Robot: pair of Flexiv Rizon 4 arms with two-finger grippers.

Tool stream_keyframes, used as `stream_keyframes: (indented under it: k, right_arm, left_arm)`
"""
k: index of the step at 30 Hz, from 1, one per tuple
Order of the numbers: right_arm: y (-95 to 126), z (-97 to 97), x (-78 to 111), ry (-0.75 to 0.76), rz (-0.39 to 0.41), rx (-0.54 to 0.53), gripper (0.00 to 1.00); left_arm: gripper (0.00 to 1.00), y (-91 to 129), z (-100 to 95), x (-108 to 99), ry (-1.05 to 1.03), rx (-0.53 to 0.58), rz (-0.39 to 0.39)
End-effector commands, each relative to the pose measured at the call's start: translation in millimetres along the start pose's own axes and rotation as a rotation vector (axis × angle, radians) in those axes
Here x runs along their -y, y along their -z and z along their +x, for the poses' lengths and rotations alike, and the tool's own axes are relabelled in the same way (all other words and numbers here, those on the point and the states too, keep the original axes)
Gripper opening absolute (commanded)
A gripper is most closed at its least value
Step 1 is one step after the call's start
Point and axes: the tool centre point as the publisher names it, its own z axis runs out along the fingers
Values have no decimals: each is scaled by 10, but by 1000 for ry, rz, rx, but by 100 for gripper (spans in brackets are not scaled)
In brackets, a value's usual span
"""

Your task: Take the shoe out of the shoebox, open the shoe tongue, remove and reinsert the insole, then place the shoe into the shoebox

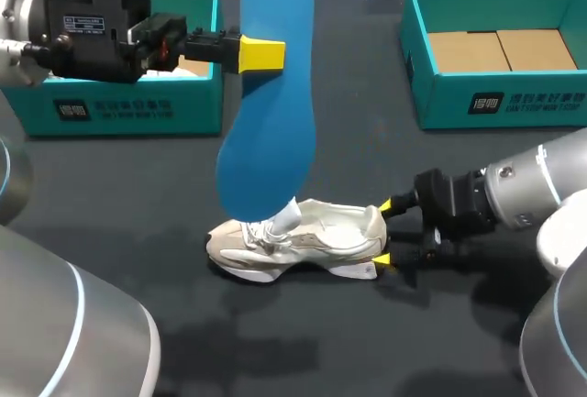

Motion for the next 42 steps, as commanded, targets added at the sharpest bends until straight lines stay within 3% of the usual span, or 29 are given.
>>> stream_keyframes:
  k: [1,4,5,18,21,26,35,42]
  right_arm:
    - [120,1,-152,-8,290,-7,100]
    - [164,31,-227,-32,396,19,100]
    - [177,43,-254,-58,466,30,100]
    - [177,43,-254,-58,466,30,100]
    - [122,51,-428,-122,628,56,100]
    - [93,59,-600,-161,775,75,100]
    - [70,76,-775,-240,988,60,100]
    - [53,18,-792,-183,1039,56,100]
  left_arm:
    - [0,-6,-6,-8,0,0,-1]
    - [0,-6,-6,-8,0,0,-1]
    - [0,-6,-6,-8,0,0,-1]
    - [0,-6,-6,-8,0,0,-1]
    - [0,-6,-6,-8,0,0,-1]
    - [0,-6,-6,-8,0,0,-1]
    - [0,-6,-6,-8,0,0,-1]
    - [0,-6,-6,-8,0,0,-1]
